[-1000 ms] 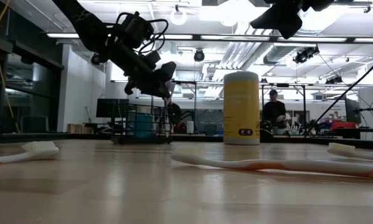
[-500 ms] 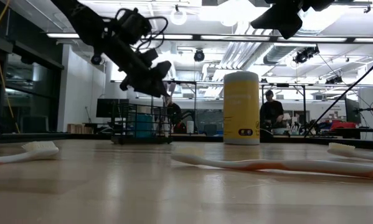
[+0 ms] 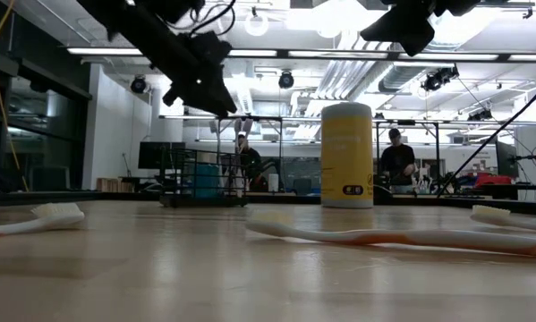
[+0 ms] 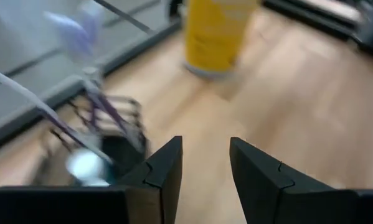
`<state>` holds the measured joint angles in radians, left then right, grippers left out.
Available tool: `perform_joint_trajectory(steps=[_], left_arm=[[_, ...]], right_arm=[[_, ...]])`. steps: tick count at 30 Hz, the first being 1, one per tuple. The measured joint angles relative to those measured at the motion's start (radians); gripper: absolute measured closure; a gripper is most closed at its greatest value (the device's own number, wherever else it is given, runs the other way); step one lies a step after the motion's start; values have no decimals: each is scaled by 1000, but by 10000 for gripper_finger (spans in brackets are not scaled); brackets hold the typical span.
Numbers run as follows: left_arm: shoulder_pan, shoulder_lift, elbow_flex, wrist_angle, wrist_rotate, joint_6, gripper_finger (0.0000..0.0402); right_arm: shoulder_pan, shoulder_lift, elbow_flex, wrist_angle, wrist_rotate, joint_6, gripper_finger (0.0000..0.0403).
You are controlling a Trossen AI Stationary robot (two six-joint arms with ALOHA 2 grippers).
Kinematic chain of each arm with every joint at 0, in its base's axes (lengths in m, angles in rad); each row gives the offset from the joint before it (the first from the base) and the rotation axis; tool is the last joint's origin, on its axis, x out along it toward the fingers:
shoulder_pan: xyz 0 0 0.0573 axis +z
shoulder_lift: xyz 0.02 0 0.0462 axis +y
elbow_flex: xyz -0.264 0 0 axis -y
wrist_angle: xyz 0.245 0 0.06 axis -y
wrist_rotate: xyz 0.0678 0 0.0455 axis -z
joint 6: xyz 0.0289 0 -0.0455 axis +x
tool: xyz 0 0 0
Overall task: Pick & Place toothbrushing station
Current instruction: Put the left orange toothbrush into the left section of the wire organizer
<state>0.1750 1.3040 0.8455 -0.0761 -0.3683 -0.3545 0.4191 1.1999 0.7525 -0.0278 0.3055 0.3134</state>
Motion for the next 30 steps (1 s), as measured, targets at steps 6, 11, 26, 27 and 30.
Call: perform_joint_trajectory(steps=[6,11,26,27,30], left_arm=[[-188,-18,0,-69,48,-26,275],[-336,-15,0,-81,51,-207,275],[-688,90,3,-256,-79,-772,276],[-701,104,5,-255,-73,-805,276],[-732,157,15,-259,-47,-898,276]], right_arm=[[0,3,0,0,-24,0,165],[0,31,0,0,-25,5,165],[0,114,1,29,-28,6,165],[0,114,1,30,-28,4,165],[0,114,0,49,-28,-2,165]])
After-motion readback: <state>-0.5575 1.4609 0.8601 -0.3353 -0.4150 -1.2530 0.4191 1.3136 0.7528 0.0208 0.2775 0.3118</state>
